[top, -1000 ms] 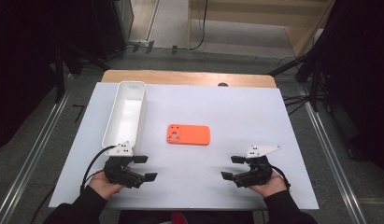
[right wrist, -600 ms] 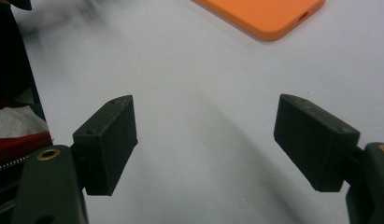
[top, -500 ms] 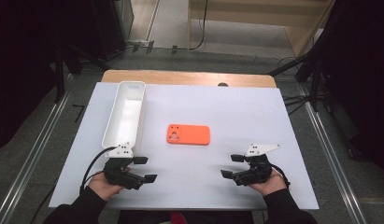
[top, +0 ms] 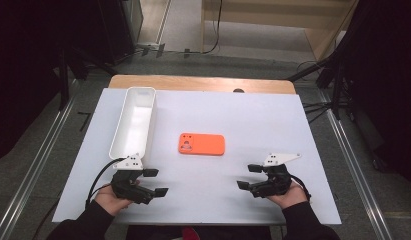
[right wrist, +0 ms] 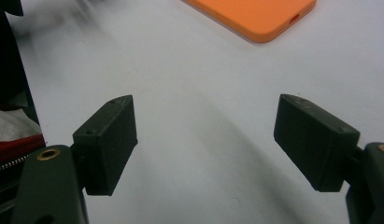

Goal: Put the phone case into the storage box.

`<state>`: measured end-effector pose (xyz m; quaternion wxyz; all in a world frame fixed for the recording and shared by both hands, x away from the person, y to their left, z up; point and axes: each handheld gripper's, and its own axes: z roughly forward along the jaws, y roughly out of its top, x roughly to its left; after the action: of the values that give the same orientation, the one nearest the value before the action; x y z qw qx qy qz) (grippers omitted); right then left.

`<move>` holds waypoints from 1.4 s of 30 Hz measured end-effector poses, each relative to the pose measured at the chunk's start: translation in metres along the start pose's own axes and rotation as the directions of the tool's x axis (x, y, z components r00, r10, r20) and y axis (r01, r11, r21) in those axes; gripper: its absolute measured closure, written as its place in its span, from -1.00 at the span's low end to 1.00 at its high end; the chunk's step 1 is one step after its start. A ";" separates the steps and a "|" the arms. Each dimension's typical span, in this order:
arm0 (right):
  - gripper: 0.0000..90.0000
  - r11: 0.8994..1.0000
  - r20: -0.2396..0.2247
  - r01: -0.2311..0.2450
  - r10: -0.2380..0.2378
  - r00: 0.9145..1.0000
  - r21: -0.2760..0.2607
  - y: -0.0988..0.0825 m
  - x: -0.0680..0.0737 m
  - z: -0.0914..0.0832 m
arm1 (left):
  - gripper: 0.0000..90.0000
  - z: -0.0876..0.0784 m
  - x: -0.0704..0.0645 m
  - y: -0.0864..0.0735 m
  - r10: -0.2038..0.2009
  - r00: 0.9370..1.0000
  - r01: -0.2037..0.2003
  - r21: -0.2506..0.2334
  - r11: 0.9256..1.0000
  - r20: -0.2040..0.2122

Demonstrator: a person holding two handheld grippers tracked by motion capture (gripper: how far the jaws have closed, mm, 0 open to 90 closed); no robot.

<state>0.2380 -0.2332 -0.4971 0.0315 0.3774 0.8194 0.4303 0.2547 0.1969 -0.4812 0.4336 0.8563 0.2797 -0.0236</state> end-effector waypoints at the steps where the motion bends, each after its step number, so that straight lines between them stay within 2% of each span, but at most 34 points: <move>1: -0.55 1.000 0.001 0.001 -0.001 1.000 0.000 0.001 -0.001 0.000 | -0.56 0.000 0.000 0.000 -0.002 1.000 0.002 -0.001 1.000 0.000; 7: -0.55 1.000 0.004 0.014 -0.014 1.000 0.001 0.004 -0.004 0.002 | -0.56 -0.002 0.000 -0.001 0.000 1.000 0.000 -0.005 1.000 -0.004; 13: -0.55 1.000 0.012 0.020 -0.020 1.000 -0.007 0.010 -0.012 0.005 | -0.56 -0.001 -0.001 0.000 -0.009 1.000 0.010 -0.005 1.000 0.015; 24: -0.55 1.000 0.022 0.018 -0.018 1.000 -0.015 0.017 -0.021 0.008 | -0.56 -0.001 0.000 -0.001 0.000 1.000 0.000 -0.007 1.000 -0.012; 42: -0.55 0.999 0.012 0.021 -0.020 1.000 -0.027 0.031 -0.028 0.020 | -0.56 -0.001 0.001 0.000 0.017 1.000 -0.017 -0.002 1.000 -0.025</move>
<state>0.2843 -0.2268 -0.4948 0.0460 0.3712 0.8170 0.4389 0.2550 0.1981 -0.4812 0.4314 0.8582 0.2779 -0.0091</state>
